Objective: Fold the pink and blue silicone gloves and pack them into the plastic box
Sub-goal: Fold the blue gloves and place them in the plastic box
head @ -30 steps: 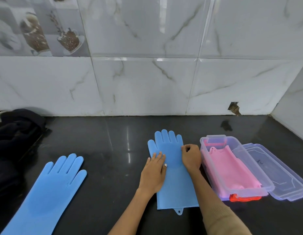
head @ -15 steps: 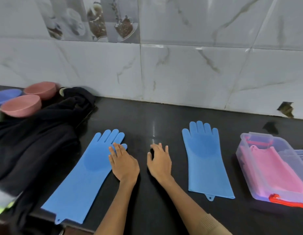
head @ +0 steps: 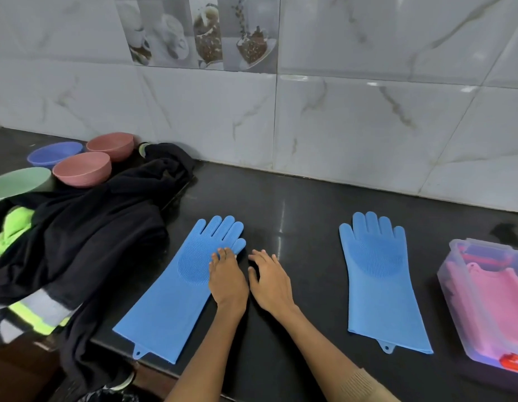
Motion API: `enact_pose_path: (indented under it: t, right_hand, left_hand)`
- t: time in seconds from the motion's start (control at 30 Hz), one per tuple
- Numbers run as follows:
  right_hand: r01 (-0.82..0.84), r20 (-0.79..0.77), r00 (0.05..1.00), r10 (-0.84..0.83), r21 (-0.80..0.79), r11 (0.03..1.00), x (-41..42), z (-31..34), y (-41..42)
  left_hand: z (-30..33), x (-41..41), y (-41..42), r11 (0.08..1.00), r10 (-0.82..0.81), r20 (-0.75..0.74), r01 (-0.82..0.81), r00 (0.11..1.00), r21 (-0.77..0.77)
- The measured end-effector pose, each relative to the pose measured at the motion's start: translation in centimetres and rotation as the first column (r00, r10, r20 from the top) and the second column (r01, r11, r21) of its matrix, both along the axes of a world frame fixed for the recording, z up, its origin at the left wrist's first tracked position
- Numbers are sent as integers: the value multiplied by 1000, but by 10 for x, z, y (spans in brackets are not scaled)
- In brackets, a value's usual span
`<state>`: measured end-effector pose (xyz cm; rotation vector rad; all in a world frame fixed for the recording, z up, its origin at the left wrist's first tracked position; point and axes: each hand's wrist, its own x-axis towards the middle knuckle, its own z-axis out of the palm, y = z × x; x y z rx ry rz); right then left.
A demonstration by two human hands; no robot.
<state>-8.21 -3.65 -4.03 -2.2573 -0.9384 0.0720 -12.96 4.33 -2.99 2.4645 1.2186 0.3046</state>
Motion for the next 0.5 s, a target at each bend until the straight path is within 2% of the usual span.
enact_pose_path:
  t: [0.13, 0.27, 0.5]
  right_hand:
    - [26, -55, 998, -24, 30, 999, 4, 1, -9]
    - [85, -147, 986, -75, 64, 994, 16, 6, -27]
    - [288, -469, 874, -129, 287, 914, 45, 19, -65]
  left_hand:
    - [7, 13, -14, 999, -10, -24, 9, 1000, -34]
    - [11, 30, -35, 997, -78, -20, 78, 997, 11]
    - [15, 66, -73, 970, -234, 36, 231, 971, 75]
